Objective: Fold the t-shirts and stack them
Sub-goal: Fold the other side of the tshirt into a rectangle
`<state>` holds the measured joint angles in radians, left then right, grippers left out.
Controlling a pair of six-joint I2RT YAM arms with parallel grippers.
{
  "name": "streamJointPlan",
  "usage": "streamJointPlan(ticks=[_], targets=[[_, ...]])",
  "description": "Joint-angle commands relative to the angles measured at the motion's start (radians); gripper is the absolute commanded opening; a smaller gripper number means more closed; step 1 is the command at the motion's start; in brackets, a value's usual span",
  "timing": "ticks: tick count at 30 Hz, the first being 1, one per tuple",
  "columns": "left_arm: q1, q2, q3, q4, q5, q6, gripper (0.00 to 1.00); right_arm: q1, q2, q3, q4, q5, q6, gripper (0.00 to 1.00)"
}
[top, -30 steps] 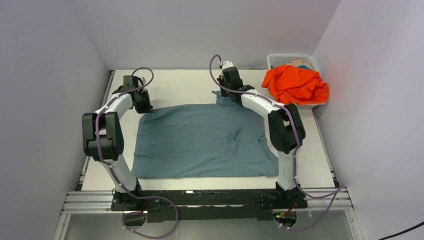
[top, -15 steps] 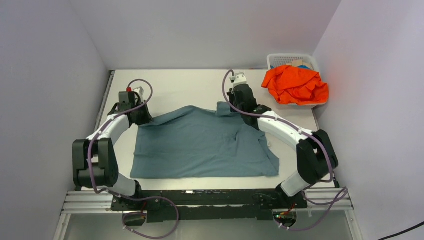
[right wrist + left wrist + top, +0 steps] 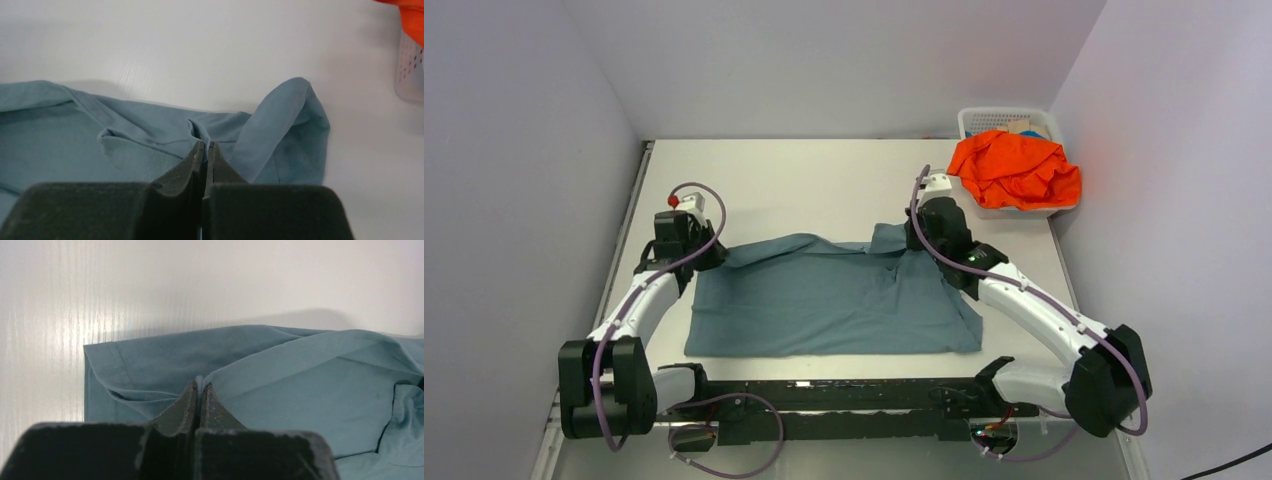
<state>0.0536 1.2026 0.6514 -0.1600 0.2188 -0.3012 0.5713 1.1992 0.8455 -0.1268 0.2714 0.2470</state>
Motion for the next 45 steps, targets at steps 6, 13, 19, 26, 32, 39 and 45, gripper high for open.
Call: streamJointPlan(ticks=[6, 13, 19, 26, 32, 39, 45], targets=[[0.000, -0.167, -0.135, 0.117, -0.058, -0.058, 0.00, 0.012, -0.134, -0.084, -0.075, -0.077, 0.056, 0.00], [0.000, -0.215, -0.195, 0.119, -0.095, -0.099, 0.00, 0.013, -0.179, -0.125, -0.144, -0.048, 0.052, 0.00], [0.000, -0.258, -0.243, 0.112, -0.148, -0.141, 0.14, 0.014, -0.206, -0.173, -0.166, -0.062, 0.094, 0.00], [-0.001, -0.404, -0.291, -0.016, -0.264, -0.283, 0.62, 0.023, -0.280, -0.228, -0.321, -0.144, 0.220, 0.34], [-0.007, -0.814, -0.285, -0.276, -0.488, -0.447, 0.99, 0.029, -0.530, -0.180, -0.633, -0.115, 0.348, 0.94], [-0.010, -0.787, -0.178, -0.160, -0.289, -0.435, 0.99, 0.029, -0.526, -0.183, -0.358, -0.144, 0.327, 1.00], [-0.082, -0.237, -0.029, -0.069, 0.017, -0.357, 0.99, 0.027, -0.071, -0.040, -0.205, -0.075, 0.284, 1.00]])
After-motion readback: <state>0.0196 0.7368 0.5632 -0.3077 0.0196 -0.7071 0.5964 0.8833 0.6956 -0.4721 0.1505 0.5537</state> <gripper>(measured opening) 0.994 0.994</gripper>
